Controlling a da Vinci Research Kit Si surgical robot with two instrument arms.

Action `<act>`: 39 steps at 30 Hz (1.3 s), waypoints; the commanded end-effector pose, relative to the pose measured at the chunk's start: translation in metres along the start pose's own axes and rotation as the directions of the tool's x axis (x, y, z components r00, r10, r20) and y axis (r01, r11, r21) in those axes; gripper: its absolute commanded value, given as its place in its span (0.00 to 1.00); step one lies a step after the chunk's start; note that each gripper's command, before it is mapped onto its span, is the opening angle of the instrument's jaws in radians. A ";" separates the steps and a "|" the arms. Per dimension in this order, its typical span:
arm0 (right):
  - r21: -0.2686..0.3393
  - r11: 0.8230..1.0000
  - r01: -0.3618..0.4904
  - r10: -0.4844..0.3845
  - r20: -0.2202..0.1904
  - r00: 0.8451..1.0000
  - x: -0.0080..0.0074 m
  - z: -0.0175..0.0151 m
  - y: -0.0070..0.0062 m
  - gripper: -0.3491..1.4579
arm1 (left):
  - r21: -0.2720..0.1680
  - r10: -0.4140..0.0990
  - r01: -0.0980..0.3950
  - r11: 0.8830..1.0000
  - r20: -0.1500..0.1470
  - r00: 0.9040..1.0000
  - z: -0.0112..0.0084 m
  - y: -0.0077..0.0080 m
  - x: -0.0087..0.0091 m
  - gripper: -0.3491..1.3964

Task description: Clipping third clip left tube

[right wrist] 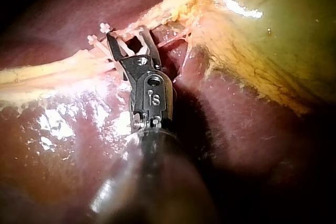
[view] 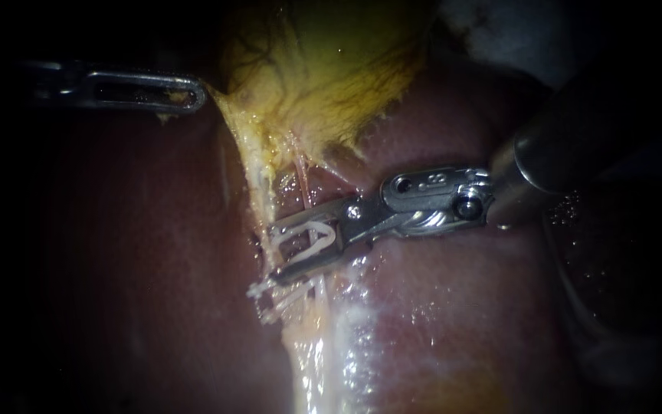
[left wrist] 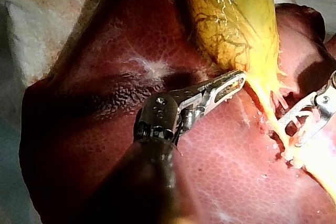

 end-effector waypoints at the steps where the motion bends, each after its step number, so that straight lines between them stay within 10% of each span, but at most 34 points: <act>1: 0.002 1.000 0.000 0.000 -0.004 1.000 0.0001 -0.0001 -0.0001 0.33 | 0.000 0.000 0.000 1.000 0.000 1.000 0.0000 0.0000 0.0000 0.00; 13: 0.025 1.000 -0.004 0.005 -0.050 0.999 0.0002 -0.0024 -0.0006 0.39 | 0.000 0.000 0.000 1.000 0.000 1.000 -0.0001 0.0000 0.0000 0.00; 39: 0.184 0.957 -0.226 0.248 -0.106 0.963 -0.0058 -0.0005 0.0035 0.43 | 0.000 0.000 0.000 1.000 0.000 1.000 0.0000 0.0000 0.0000 0.00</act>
